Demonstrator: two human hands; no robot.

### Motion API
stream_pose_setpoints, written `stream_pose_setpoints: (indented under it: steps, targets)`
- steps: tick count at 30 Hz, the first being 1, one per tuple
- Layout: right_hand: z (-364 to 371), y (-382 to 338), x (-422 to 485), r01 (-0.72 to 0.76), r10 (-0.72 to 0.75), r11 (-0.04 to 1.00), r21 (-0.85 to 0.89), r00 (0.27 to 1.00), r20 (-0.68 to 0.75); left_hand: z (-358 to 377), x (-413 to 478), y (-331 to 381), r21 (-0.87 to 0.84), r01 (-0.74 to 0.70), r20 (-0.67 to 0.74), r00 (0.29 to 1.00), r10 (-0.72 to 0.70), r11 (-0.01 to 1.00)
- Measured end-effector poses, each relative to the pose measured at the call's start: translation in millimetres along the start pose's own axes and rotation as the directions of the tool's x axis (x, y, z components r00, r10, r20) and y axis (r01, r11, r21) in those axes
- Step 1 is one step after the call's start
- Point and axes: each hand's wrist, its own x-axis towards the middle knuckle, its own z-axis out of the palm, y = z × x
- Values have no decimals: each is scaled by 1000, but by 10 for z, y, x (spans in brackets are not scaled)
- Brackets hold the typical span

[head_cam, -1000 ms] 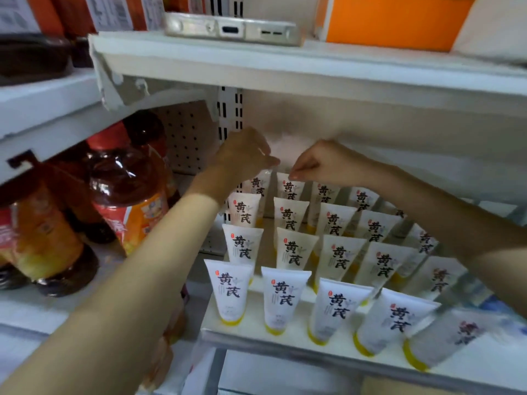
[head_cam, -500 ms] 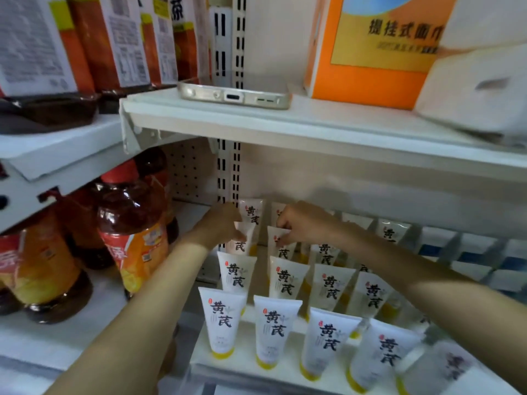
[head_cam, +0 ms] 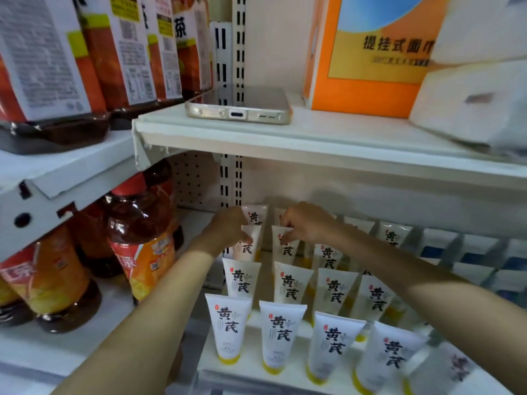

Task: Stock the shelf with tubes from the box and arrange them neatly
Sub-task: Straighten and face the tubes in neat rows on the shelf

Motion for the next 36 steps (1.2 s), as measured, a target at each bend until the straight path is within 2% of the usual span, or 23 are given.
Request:
stream_pose_setpoints:
  steps: [16,18,23,25,30,33,36]
  targets:
    - [-31,27,37,17,-15,997,-74,1000,27,56,152,19,127,-35,-29,999,39,991]
    - [-73,34,-1,22,-21,998,-51,999,31,44,143,27,173,-49,-34,998,56,984]
    - [-315,194,-217,3,10,991,136,996,-94,-83,120,159,252,-124,-63,988,144,960]
    - [-389,333,-341,10,4,987,163,996,-88,-147,103,287,272,-177,-76,976,204,946]
    - [-390,619,-618,-74,76,977,202,997,1,-102,54,644,188,-361,60,932,357,913]
    - [-262,628,-665,-88,75,985,145,993,91,55,106,688,248,-389,164,919,358,887]
    - [-158,607,-656,-74,71,997,27,994,81,157,175,676,346,-412,224,909,352,843]
